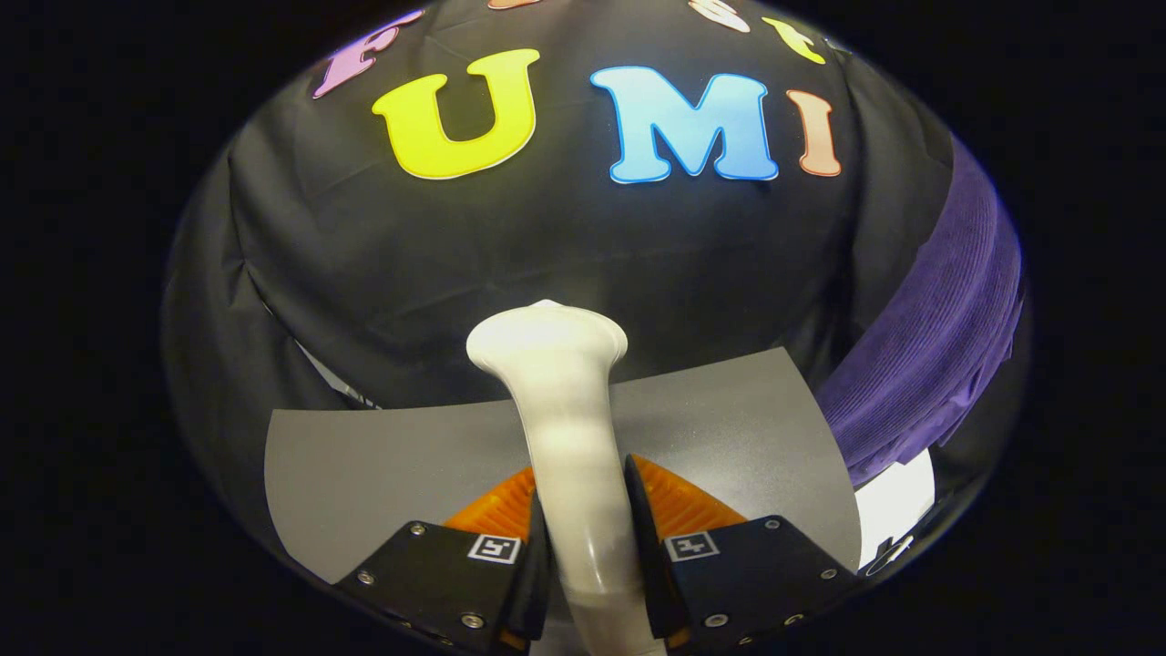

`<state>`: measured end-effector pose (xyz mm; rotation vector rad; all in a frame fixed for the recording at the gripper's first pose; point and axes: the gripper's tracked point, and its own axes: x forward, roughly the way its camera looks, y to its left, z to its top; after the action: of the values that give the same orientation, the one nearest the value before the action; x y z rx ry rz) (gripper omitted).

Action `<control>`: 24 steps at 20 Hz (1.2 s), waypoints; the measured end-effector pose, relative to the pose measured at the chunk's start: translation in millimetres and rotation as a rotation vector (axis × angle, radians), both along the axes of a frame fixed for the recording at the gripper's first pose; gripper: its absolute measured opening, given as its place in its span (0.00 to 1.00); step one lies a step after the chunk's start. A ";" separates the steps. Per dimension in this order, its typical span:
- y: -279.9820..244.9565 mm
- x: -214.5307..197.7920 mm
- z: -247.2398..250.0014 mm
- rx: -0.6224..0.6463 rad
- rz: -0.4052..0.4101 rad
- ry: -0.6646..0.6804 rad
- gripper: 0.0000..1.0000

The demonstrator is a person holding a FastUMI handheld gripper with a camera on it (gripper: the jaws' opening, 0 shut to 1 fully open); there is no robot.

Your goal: Iron the clothes twice with a garment steamer, once on the left side and once on the right side.

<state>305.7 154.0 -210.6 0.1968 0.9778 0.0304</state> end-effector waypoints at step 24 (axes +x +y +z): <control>-159.3 -149.4 211.6 -0.022 0.022 -0.727 0.36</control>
<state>156.3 -5.2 1.0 0.1379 0.2558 0.1039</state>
